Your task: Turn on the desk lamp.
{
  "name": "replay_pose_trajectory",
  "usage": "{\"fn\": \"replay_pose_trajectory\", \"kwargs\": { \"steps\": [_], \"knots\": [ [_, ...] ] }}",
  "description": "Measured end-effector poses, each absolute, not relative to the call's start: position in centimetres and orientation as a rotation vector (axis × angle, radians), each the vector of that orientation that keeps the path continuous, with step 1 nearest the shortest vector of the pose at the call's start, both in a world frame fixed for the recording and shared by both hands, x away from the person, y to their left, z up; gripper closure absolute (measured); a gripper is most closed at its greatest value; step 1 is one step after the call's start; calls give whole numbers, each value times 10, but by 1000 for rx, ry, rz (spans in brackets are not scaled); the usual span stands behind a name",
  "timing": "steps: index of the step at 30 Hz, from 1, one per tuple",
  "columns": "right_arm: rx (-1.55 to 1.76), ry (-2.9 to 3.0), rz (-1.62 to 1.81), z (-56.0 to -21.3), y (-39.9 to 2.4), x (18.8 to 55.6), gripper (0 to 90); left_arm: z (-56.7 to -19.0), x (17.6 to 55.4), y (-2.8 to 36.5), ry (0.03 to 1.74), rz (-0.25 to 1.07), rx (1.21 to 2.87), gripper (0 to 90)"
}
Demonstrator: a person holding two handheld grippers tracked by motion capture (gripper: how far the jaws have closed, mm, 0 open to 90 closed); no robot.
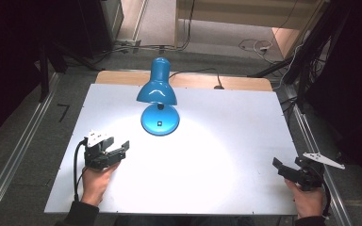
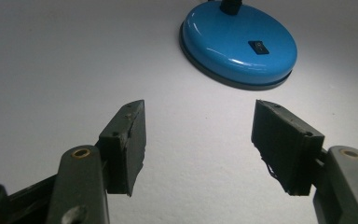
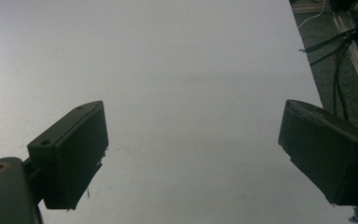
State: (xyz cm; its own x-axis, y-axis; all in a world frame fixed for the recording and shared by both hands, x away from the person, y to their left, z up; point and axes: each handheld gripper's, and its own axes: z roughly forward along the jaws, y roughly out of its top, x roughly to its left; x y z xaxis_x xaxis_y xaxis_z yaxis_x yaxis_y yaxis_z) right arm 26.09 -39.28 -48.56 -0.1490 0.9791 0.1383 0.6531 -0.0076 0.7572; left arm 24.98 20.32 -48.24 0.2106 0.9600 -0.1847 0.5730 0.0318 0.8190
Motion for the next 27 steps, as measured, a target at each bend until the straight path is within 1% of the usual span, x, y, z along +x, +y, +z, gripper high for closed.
{"fn": "replay_pose_trajectory", "kwargs": {
  "steps": [27],
  "knots": [
    [1675, 1843, 993, -486, -393, 260, 69, -485, 228, 219, 1485, 578, 1636, 346]
  ]
}}
